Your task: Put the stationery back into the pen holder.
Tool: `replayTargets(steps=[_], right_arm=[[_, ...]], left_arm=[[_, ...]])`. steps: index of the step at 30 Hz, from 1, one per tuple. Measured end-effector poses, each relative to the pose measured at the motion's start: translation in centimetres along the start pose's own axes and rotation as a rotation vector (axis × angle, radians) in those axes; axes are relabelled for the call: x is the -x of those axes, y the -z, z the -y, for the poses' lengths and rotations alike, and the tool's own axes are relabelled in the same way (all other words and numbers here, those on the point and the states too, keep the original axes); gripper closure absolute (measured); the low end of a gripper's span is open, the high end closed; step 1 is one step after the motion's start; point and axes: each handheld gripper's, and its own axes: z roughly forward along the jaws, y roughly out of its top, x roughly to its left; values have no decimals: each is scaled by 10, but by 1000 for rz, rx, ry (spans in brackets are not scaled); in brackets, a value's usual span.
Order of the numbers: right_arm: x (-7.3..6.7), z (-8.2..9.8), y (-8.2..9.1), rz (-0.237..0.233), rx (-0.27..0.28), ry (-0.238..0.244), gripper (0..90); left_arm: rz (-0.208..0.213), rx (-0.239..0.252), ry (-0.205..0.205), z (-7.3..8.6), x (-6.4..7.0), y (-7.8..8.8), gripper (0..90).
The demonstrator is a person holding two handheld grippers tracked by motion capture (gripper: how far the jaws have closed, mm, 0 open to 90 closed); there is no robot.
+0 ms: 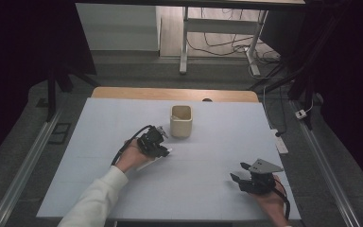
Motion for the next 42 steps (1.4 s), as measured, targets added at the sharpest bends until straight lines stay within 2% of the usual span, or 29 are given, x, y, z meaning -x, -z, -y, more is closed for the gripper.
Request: replayTargets(steps=[10,21,26,34,42], right_arm=[[0,0,0,1,4,-3,386],[0,0,1,0,4,-7,386],[1,0,1,4,5,-5,385],[1,0,1,3,5,-5,385],[1,0,1,5,4,-7,384]], left_arm=[[-1,54,0,4,3,16,777],[-26,173,9,9,5,37,777],[-64,249,13,10,6,48,777],[-50,296,22,11,5,59,777],[-65,364,36,11,1,74,777]])
